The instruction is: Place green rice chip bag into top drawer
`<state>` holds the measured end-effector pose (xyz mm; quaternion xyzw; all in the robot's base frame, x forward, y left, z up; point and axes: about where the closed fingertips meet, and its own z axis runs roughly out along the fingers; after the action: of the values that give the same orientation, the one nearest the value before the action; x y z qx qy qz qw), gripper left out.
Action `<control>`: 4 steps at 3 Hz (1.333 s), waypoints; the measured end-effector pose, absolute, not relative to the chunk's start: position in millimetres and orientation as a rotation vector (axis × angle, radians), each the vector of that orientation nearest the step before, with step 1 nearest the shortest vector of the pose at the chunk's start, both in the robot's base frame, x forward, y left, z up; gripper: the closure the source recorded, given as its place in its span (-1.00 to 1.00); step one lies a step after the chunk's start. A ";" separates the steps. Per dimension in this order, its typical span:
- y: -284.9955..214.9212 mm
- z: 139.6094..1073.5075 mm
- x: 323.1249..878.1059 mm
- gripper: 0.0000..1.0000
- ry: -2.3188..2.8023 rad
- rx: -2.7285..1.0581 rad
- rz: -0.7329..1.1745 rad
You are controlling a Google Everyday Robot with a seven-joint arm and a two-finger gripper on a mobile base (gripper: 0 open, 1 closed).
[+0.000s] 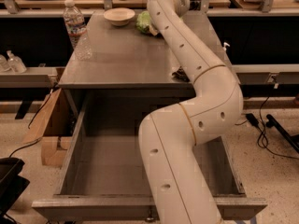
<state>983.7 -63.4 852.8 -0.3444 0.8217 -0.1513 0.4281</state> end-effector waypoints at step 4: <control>-29.9 867.7 970.1 1.00 2.097 -0.896 -0.427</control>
Offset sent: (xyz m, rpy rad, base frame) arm 0.0004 0.0003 -0.0032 -0.0008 0.0038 0.0002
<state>970.1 -29.9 867.7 -0.3542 0.8287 -0.1689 0.3992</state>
